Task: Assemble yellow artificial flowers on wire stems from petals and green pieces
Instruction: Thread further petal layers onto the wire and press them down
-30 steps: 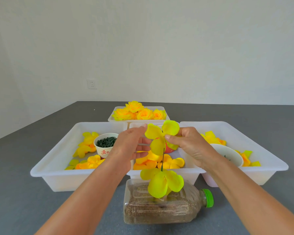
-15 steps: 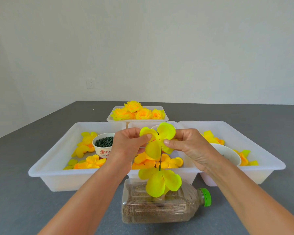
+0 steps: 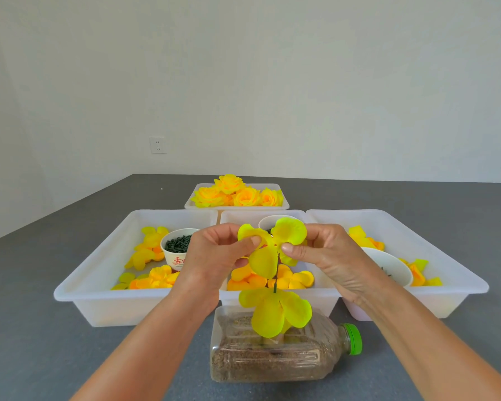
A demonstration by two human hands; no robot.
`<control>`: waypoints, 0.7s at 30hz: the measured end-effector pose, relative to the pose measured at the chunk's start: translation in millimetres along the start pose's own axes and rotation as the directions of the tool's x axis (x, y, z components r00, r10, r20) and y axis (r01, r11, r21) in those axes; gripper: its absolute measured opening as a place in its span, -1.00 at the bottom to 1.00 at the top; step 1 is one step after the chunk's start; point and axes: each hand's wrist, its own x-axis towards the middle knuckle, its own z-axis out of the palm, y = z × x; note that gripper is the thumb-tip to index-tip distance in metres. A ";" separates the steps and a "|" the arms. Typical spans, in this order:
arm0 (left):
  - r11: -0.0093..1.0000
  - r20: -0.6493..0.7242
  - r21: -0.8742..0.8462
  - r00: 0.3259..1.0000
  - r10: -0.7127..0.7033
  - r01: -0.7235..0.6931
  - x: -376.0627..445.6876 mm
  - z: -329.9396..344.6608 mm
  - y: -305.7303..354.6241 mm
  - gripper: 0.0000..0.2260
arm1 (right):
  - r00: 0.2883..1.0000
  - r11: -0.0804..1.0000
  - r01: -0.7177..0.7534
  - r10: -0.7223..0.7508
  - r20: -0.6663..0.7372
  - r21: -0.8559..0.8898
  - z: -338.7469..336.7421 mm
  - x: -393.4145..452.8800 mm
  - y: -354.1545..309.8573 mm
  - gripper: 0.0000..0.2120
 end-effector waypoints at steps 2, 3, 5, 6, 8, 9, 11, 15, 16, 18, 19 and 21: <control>1.000 0.006 -0.005 1.000 0.008 -0.008 -2.0 -0.9 0.5 -0.95 | 1.000 1.000 0.007 -0.007 0.014 0.014 -0.3 -2.1 -1.3 -0.84; 1.000 0.010 -0.007 1.000 0.013 -0.013 -3.0 -1.2 0.8 -0.95 | 1.000 1.000 0.011 -0.011 0.020 0.022 -0.1 -3.3 -2.0 -0.82; 1.000 0.017 -0.007 1.000 0.025 -0.025 -4.4 -1.7 1.0 -0.95 | 0.999 0.999 0.017 -0.018 0.030 0.030 0.2 -5.0 -2.7 -0.79; 1.000 0.021 -0.007 0.999 0.030 -0.030 -5.2 -2.0 1.1 -0.94 | 0.999 0.999 0.019 -0.020 0.033 0.034 0.1 -5.7 -3.0 -0.80; 0.999 0.028 -0.006 0.999 0.037 -0.037 -6.3 -2.1 1.3 -0.91 | 0.999 0.999 0.024 -0.026 0.043 0.040 -0.3 -7.5 -3.8 -0.81; 0.999 0.031 -0.006 0.999 0.040 -0.040 -6.8 -2.0 1.4 -0.90 | 0.998 0.999 0.031 -0.033 0.048 0.040 -0.6 -8.5 -4.0 -0.81; 0.999 0.035 -0.006 0.998 0.043 -0.043 -7.7 -1.5 1.6 -0.93 | 0.997 0.998 0.053 -0.055 0.052 0.037 -0.6 -10.0 -4.6 -0.80; 0.999 0.029 -0.010 0.999 0.040 -0.039 -8.5 -1.1 1.1 -0.98 | 0.994 0.993 0.110 -0.110 0.024 -0.031 0.8 -9.3 -3.1 -0.89; 0.999 0.024 -0.008 0.999 0.038 -0.038 -8.7 -1.3 0.8 -0.97 | 0.993 0.991 0.122 -0.121 0.016 -0.062 1.2 -8.8 -2.5 -0.93; 1.000 0.017 -0.008 0.999 0.030 -0.030 -8.9 -1.8 0.2 -0.97 | 0.990 0.982 0.144 -0.144 0.010 -0.118 2.2 -8.3 -1.4 -0.93; 1.000 0.015 -0.008 1.000 0.026 -0.026 -9.0 -2.1 0.0 -0.98 | 0.988 0.979 0.152 -0.152 0.011 -0.134 2.9 -8.3 -1.3 -0.93; 1.000 0.014 -0.001 1.000 0.021 -0.021 -9.3 -2.3 -0.1 -0.98 | 0.986 0.976 0.166 -0.166 0.011 -0.142 3.6 -8.5 -1.5 -0.94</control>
